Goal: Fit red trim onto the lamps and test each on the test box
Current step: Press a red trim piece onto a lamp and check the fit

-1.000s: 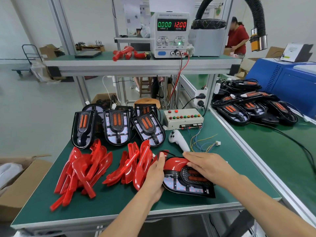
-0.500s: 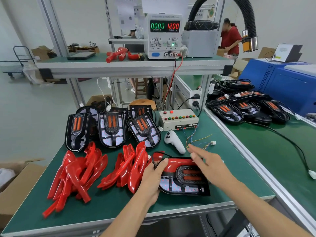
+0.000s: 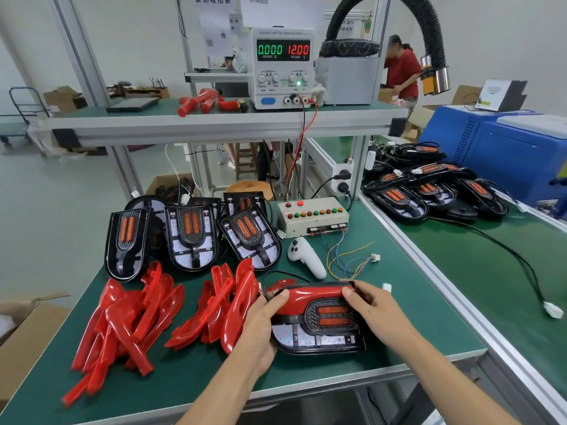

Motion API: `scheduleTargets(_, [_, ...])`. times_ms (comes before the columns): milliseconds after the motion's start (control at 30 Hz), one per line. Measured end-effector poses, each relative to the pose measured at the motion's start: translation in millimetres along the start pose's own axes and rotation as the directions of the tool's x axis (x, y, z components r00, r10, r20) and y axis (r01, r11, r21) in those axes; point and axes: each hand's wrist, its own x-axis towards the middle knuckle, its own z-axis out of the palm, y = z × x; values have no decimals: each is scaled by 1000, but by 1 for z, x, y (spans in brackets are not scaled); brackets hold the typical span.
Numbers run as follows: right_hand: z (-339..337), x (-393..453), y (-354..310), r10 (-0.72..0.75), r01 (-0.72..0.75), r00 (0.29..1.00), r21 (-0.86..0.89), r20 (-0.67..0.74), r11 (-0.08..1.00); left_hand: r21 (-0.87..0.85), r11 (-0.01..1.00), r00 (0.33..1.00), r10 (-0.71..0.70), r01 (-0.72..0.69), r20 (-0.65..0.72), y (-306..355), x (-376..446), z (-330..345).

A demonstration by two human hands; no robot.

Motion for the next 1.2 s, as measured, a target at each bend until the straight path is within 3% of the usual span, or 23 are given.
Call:
scheduleTargets(233, [8,4,-5,187,-186,982,359,33,915,-17,1000,1000,-10,10,-4,1,1,-1])
scheduleTargets(400, [13,6,-3,212,-203,976,514,42,833,8,1000,998,18,-17,-53,-4,5,-2])
scheduleTargets(700, [21,7,-10,245,-220,969,563,33,796,71,997,995,48,-42,-91,-6,4,6])
scheduleTargets(867, [24,7,-10,252,-223,968,509,13,831,85,996,996,28,-21,-82,-2,2,6])
scheduleTargets(933, [25,8,-7,231,-202,973,428,-16,881,82,997,996,3,4,-85,0,3,6])
scheduleTargets(1000, [24,9,0,80,-71,989,78,-122,994,60,997,993,-41,47,-107,2,5,6])
scheduleTargets(1033, [24,8,1,-61,38,983,-133,-173,990,57,995,990,-70,78,-121,4,7,7])
scheduleTargets(1067, [23,8,3,-236,172,952,-297,-196,939,58,992,986,-104,112,-129,5,9,8])
scheduleTargets(1133, [20,12,5,-547,446,834,-497,-71,744,56,982,977,-170,178,-128,8,11,11])
scheduleTargets(1200, [19,20,1,-634,583,762,-563,131,585,54,974,971,-212,219,-111,11,14,12])
